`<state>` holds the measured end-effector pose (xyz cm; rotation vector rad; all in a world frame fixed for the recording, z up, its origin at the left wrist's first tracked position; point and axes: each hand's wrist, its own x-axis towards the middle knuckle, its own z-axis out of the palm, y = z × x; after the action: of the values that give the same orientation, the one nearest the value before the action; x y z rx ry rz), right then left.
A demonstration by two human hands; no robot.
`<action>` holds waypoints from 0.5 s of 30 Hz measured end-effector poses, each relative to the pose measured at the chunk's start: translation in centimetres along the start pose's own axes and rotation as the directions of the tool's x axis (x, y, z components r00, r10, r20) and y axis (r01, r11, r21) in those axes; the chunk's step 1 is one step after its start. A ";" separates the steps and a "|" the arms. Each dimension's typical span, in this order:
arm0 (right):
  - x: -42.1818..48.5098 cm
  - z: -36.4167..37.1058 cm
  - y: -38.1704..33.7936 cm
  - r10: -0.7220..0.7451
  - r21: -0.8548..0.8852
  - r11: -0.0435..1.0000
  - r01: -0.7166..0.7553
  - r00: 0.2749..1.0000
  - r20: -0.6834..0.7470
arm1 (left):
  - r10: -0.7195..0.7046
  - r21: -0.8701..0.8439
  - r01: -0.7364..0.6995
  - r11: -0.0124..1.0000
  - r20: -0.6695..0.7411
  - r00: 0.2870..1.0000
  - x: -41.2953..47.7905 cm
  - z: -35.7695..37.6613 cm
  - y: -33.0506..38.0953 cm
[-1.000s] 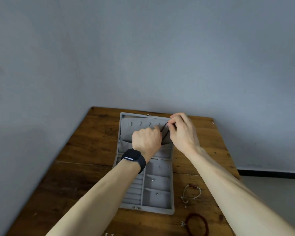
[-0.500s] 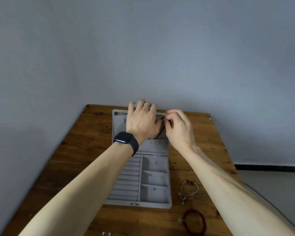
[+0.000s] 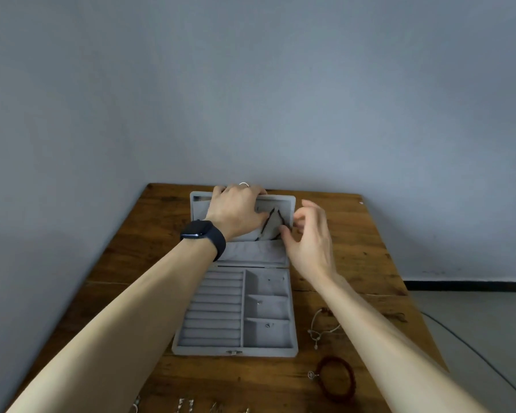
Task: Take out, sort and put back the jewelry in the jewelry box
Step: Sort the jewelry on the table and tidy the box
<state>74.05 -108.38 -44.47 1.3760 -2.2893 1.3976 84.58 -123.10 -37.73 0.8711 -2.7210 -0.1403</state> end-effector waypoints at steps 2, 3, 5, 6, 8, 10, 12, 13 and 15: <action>-0.1 -0.1 -0.9 0.258 0.150 0.953 -0.265 0.964 0.061 | 0.032 0.051 -0.032 0.998 -0.002 0.999 -0.2 -0.2 -0.2; 0.0 -0.2 -1.3 0.344 0.188 0.912 -0.365 0.929 0.134 | 0.041 0.080 -0.041 0.996 -0.009 0.999 -0.3 -0.2 -0.1; 0.3 -0.5 -1.8 0.378 0.189 0.880 -0.435 0.884 0.274 | 0.052 0.145 -0.048 0.988 -0.023 0.998 -0.4 0.0 0.4; 0.4 -0.6 -2.0 0.357 0.178 0.888 -0.424 0.880 0.314 | 0.050 0.172 -0.045 0.984 -0.026 0.998 -0.4 0.1 0.6; 0.6 -0.4 -2.2 0.320 0.117 0.920 -0.374 0.889 0.327 | 0.032 0.197 -0.028 0.980 -0.017 0.999 -0.3 0.1 0.9; 0.8 -0.1 -2.2 0.306 0.019 0.945 -0.327 0.902 0.304 | 0.015 0.199 -0.015 0.980 0.002 1.000 -0.1 -0.2 1.1; 1.1 0.2 -2.2 0.304 -0.015 0.950 -0.313 0.910 0.280 | 0.020 0.192 -0.026 0.981 0.029 0.999 0.2 -0.4 1.2; 1.2 0.2 -2.1 0.303 -0.011 0.950 -0.312 0.913 0.273 | 0.027 0.184 -0.036 0.982 0.048 0.998 0.3 -0.5 1.1; 1.2 0.1 -1.8 0.296 -0.001 0.951 -0.308 0.913 0.281 | 0.041 0.167 -0.053 0.985 0.077 0.996 0.3 -0.7 0.6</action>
<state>74.72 -109.54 -42.74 1.3506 -2.7717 1.4178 84.24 -122.79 -36.87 0.8614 -2.8524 0.0708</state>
